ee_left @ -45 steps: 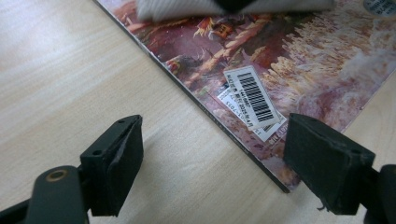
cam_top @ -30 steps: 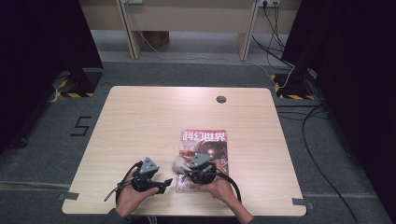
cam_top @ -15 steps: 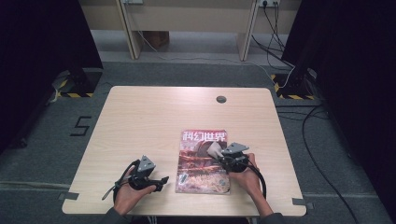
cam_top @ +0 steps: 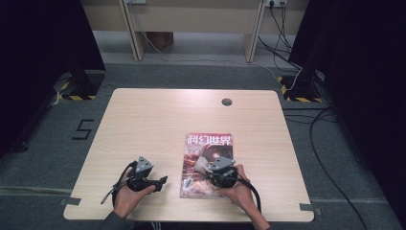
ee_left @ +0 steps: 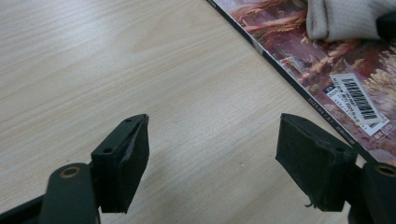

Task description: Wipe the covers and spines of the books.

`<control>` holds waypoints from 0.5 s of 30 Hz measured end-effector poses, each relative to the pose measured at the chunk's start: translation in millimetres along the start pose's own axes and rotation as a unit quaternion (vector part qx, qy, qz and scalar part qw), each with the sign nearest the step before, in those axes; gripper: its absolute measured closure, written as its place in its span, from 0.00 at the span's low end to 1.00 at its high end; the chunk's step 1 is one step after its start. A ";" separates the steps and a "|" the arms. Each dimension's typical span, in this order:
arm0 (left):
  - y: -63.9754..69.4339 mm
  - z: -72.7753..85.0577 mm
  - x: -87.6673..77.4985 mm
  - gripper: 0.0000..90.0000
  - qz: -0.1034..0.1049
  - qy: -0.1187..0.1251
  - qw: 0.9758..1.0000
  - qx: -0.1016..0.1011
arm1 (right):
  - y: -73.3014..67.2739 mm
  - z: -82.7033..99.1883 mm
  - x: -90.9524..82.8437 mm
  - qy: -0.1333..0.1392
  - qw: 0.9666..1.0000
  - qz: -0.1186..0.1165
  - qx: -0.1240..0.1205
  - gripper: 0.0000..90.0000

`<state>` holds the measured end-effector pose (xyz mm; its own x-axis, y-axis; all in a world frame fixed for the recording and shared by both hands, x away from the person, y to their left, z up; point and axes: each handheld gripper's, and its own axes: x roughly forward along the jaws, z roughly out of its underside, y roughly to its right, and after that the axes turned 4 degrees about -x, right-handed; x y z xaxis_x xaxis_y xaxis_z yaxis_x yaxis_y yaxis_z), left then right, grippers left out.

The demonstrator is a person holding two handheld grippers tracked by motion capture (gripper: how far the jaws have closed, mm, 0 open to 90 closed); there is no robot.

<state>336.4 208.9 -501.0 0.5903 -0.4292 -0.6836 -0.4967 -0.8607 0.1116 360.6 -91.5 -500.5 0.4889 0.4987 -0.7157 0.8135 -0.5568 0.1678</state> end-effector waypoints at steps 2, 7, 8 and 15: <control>-0.3 0.0 0.1 0.28 -0.001 -0.001 1.000 0.000 | -5.2 -2.3 1.2 0.001 1.000 -0.006 -0.003 0.83; -0.3 -0.1 -0.2 0.28 -0.002 0.000 1.000 0.001 | -29.7 -12.9 6.8 0.009 0.999 -0.034 -0.023 0.83; -0.6 -0.1 -0.1 0.28 -0.002 0.000 1.000 -0.001 | -34.2 -14.6 7.3 0.010 0.999 -0.040 -0.029 0.83; -3.2 -0.8 -2.0 0.28 -0.012 0.010 1.000 -0.006 | -58.9 -20.6 8.9 0.019 0.996 -0.069 -0.049 0.83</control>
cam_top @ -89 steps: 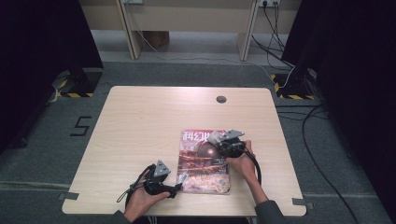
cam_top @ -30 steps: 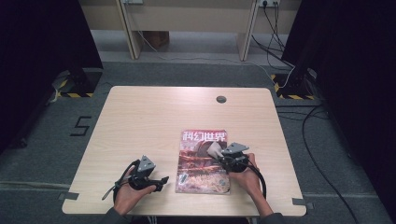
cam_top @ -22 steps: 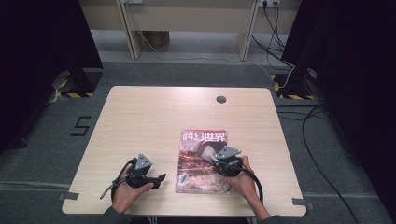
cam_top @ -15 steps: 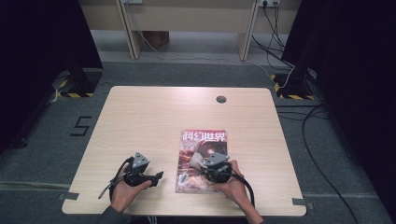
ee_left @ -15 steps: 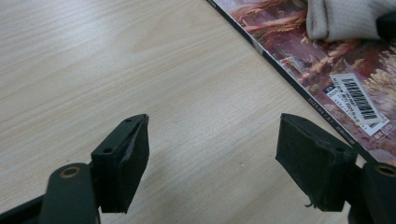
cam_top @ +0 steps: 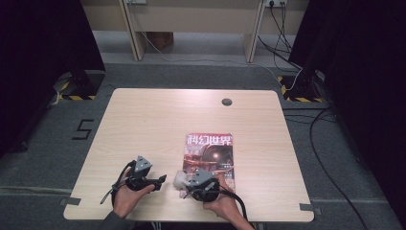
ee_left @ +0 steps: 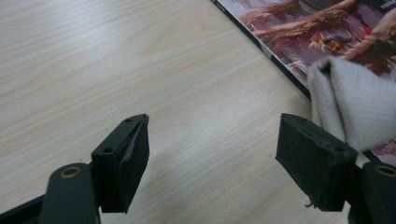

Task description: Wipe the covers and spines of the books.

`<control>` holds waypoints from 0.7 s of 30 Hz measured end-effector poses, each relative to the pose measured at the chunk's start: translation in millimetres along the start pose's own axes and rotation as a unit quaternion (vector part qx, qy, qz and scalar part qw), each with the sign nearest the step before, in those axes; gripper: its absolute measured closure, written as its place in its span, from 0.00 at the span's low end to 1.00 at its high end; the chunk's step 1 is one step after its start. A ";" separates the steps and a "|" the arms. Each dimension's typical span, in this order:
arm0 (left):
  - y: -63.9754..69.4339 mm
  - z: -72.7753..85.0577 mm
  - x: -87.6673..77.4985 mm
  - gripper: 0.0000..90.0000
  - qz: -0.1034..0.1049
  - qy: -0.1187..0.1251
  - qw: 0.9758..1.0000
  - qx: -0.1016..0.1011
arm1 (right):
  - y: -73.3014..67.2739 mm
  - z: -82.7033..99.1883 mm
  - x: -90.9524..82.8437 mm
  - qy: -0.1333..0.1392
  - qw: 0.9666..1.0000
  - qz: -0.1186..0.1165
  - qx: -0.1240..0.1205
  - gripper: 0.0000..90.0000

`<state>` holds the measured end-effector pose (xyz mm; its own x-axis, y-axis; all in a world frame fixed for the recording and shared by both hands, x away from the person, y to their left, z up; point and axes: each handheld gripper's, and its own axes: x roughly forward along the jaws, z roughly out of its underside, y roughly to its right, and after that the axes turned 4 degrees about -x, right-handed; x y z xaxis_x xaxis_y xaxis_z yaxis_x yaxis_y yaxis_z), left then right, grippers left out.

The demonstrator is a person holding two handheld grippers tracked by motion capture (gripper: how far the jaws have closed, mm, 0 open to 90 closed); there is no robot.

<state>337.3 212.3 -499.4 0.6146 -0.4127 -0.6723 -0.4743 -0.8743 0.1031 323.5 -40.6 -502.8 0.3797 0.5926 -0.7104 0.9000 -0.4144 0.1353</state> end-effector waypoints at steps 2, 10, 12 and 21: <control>-1.5 -0.3 -1.3 0.28 -0.004 0.004 1.000 -0.001 | -4.6 -1.7 0.4 0.001 1.000 -0.007 -0.006 0.83; -5.4 -0.8 -3.1 0.29 -0.008 0.011 1.000 -0.009 | -15.5 -6.5 3.0 0.004 0.999 -0.028 -0.018 0.83; -5.5 -0.7 -3.2 0.29 -0.010 0.012 1.000 -0.011 | -17.2 -6.6 2.2 0.002 0.999 -0.032 -0.020 0.83; -3.3 -0.2 -3.0 0.29 -0.008 0.012 1.000 -0.008 | -2.0 10.2 -12.5 -0.003 1.000 -0.015 0.003 0.83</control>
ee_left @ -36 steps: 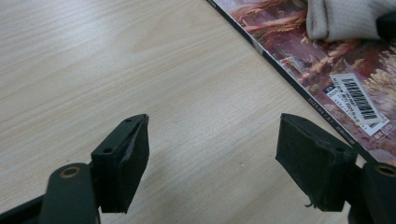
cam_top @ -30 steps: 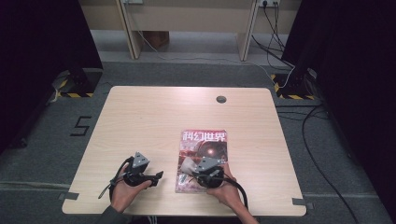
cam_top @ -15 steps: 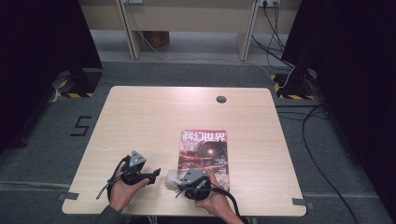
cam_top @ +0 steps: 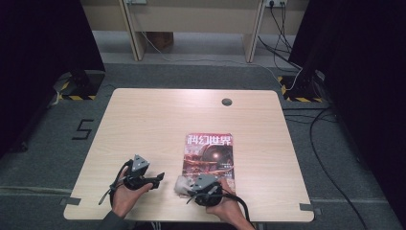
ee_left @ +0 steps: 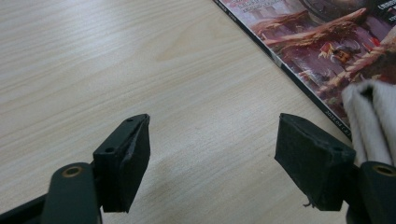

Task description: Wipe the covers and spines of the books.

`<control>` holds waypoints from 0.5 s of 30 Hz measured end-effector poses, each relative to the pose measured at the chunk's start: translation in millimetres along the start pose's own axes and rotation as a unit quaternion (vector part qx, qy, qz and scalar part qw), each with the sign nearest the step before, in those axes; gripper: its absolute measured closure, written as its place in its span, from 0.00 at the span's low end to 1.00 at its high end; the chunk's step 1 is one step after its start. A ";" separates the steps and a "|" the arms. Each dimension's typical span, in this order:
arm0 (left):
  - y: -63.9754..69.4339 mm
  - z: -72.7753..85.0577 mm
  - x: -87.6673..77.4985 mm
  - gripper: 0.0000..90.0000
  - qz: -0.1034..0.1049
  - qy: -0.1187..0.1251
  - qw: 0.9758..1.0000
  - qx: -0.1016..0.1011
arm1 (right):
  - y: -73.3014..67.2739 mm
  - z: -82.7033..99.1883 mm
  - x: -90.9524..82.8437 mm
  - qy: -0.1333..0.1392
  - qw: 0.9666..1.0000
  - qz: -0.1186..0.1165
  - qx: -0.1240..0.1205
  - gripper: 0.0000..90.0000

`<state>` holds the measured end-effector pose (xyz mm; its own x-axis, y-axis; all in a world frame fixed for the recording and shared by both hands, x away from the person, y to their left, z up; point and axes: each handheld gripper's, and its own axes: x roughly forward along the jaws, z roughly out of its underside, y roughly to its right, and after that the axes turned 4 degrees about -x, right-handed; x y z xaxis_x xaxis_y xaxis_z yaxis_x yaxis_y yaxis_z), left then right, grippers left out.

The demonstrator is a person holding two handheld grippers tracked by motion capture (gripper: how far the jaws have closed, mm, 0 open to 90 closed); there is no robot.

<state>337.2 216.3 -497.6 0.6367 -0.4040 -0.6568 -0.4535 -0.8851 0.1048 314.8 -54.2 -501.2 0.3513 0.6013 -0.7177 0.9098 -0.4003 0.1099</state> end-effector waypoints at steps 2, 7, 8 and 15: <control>1.5 0.3 0.1 0.29 0.002 0.000 1.000 0.002 | 7.1 6.6 -4.8 0.000 1.000 0.006 0.013 0.83; 9.2 0.8 1.2 0.29 0.009 -0.003 1.000 0.011 | 22.5 25.1 -20.5 -0.003 0.999 0.038 0.035 0.83; 12.0 1.2 1.7 0.29 0.015 -0.003 1.000 0.012 | 24.1 27.5 -22.9 -0.004 0.998 0.041 0.038 0.83; 43.4 4.1 8.1 0.27 0.062 -0.012 0.998 0.029 | 35.7 50.1 -43.0 -0.005 0.996 0.063 0.064 0.83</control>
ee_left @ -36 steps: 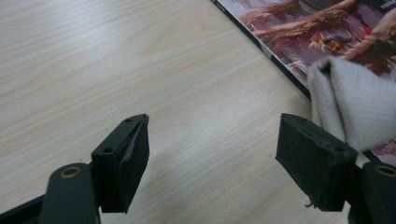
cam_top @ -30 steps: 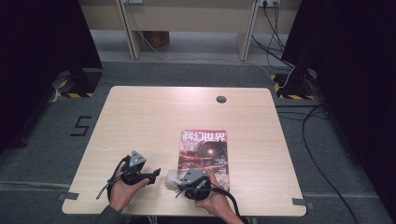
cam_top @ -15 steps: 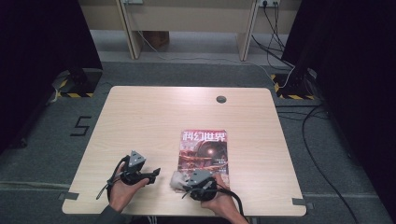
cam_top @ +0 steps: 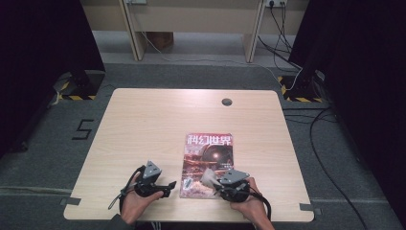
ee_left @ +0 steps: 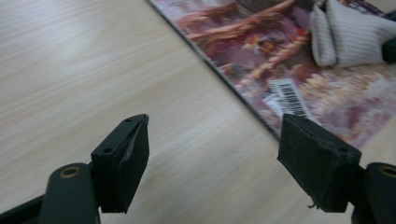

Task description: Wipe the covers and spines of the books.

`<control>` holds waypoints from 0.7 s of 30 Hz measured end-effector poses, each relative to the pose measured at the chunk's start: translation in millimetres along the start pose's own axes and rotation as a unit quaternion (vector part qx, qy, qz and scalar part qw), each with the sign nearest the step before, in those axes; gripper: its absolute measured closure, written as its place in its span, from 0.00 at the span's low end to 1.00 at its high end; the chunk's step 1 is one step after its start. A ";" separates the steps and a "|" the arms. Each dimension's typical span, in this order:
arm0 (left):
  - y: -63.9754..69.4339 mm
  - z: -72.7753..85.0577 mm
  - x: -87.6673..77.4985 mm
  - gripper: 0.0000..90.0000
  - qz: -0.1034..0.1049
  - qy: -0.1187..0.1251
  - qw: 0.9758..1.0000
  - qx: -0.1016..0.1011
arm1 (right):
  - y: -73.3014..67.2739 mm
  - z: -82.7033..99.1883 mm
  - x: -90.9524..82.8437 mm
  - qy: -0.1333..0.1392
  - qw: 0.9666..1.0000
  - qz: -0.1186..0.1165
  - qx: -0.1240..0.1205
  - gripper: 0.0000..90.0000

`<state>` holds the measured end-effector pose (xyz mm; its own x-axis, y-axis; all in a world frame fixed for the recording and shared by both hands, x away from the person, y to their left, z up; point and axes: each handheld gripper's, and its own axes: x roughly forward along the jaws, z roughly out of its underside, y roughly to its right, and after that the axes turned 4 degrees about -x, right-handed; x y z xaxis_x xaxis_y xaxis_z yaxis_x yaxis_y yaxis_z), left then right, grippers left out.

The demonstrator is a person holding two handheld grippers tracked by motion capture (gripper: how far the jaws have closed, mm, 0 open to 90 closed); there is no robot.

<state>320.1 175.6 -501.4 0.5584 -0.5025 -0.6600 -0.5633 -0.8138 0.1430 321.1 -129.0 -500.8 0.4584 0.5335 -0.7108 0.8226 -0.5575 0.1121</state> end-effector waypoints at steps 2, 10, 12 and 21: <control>5.5 -0.7 2.8 0.27 0.005 0.000 1.000 0.006 | 2.7 4.1 -3.3 0.001 1.000 0.005 0.005 0.83; 13.8 -2.6 10.6 0.26 0.029 -0.004 1.000 -0.004 | 14.4 13.7 -10.6 0.003 1.000 0.018 0.022 0.83; 15.4 -3.0 12.9 0.26 0.028 -0.007 1.000 0.002 | 13.8 13.1 -10.5 0.001 1.000 0.019 0.018 0.83; 16.0 -2.6 19.9 0.26 0.021 -0.022 0.999 0.020 | 26.4 7.2 -3.9 -0.006 0.999 0.035 0.020 0.83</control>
<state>323.7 151.8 -510.3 0.5074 -0.5215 -0.6860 -0.6094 -0.7800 0.1423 338.6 -150.4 -500.1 0.5093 0.4851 -0.7108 0.7748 -0.6180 0.1334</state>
